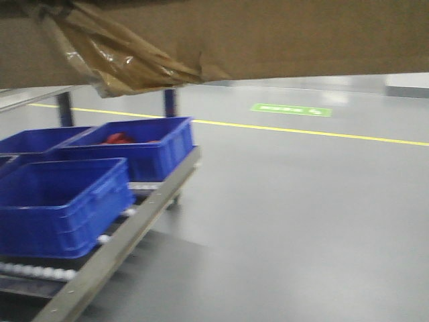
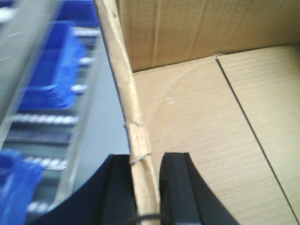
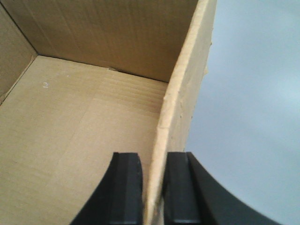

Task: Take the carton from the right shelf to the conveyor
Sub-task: 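Hold the carton with both grippers while the base drives to the conveyor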

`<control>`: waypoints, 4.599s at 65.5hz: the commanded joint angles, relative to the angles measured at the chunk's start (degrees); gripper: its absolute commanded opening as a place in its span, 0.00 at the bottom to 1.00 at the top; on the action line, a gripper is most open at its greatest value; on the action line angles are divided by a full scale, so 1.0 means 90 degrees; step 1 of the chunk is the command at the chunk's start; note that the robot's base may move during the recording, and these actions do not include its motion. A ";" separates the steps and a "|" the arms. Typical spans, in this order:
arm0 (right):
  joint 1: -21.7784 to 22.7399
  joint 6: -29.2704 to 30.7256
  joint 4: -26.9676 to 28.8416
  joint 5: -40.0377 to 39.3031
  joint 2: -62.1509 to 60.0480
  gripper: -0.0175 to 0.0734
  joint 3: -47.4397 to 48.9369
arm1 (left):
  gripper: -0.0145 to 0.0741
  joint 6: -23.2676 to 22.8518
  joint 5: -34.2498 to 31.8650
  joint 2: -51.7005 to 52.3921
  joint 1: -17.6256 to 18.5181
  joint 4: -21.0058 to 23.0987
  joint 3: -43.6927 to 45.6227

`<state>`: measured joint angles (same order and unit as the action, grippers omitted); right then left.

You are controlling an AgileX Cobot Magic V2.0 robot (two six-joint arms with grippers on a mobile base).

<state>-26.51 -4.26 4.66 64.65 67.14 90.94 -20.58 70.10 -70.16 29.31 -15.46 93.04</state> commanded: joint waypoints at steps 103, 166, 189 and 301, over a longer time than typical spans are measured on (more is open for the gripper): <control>0.0002 0.0135 -0.0017 -0.0283 -0.0099 0.11 0.0044 | 0.15 0.0045 -0.0142 0.0093 0.0035 -0.0166 0.0026; 0.0002 0.0135 -0.0017 -0.0283 -0.0099 0.11 0.0044 | 0.15 0.0045 -0.0142 0.0093 0.0035 -0.0194 0.0026; 0.0002 0.0135 -0.0017 -0.0283 -0.0099 0.11 0.0044 | 0.15 0.0045 -0.0142 0.0093 0.0035 -0.0194 0.0026; 0.0002 0.0135 -0.0017 -0.0458 -0.0099 0.11 0.0044 | 0.15 0.0045 -0.0130 0.0093 0.0035 -0.0235 0.0026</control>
<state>-26.51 -4.26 4.66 63.31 67.14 90.94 -20.58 69.99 -70.16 29.54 -16.61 93.04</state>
